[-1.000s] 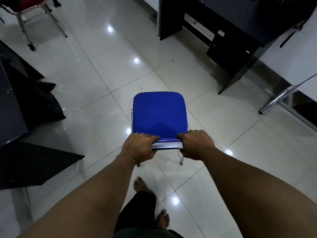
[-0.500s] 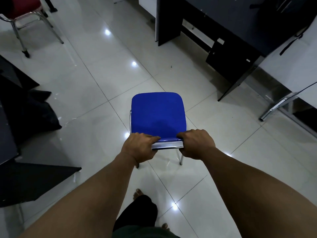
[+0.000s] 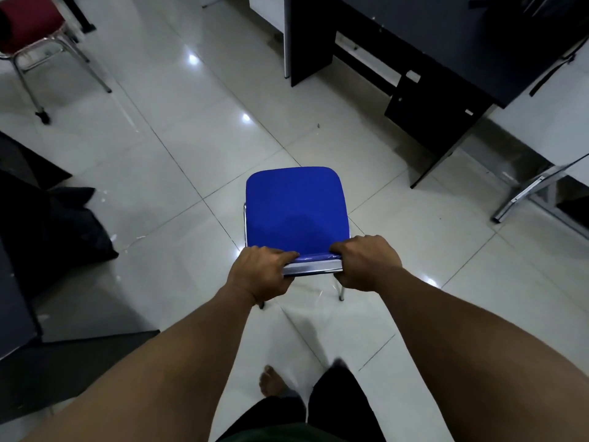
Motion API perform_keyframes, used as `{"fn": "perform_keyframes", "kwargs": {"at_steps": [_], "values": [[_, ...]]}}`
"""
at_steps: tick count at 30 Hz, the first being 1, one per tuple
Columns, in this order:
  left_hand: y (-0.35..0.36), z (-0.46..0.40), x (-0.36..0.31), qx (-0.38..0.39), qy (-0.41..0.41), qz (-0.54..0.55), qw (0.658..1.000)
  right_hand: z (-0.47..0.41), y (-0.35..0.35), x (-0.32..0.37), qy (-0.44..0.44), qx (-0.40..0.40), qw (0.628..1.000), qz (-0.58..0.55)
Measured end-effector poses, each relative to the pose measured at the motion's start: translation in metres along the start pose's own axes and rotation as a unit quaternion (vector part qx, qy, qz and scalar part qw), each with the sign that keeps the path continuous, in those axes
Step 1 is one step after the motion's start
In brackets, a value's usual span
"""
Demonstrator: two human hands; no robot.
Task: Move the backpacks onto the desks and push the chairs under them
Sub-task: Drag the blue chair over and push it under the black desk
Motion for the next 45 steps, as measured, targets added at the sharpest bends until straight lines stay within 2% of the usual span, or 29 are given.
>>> {"fn": "perform_keyframes", "kwargs": {"at_steps": [3, 8, 14, 21, 31, 45], "values": [[-0.009, -0.005, 0.007, -0.023, 0.012, -0.012, 1.0, -0.011, -0.003, -0.001, -0.007, -0.013, 1.0, -0.003], [-0.016, -0.021, 0.028, -0.01, -0.001, -0.025, 1.0, -0.033, -0.007, 0.0, -0.021, -0.024, 0.999, -0.013], [-0.024, -0.063, 0.034, -0.01, -0.021, -0.021, 1.0, -0.066, -0.021, -0.035, -0.018, -0.034, 0.999, -0.009], [-0.033, -0.109, 0.052, -0.019, -0.057, -0.003, 0.998, -0.109, -0.032, -0.071, -0.03, -0.019, 0.999, -0.014], [-0.033, -0.159, 0.065, 0.003, -0.063, 0.0, 0.998, -0.152, -0.039, -0.108, -0.042, 0.01, 0.999, -0.01], [-0.078, -0.263, 0.185, -0.019, -0.019, -0.021, 0.999, -0.294, -0.081, -0.128, 0.038, -0.024, 0.999, -0.013]]}}
Point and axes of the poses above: each hand's wrist, its own z-axis away from the middle knuckle, its own y-axis out of the palm, x = y × z, the point moved 10 cm from there along -z, towards the middle knuckle, and after that the axes turned 3 degrees about -y, right-handed, at the moved point
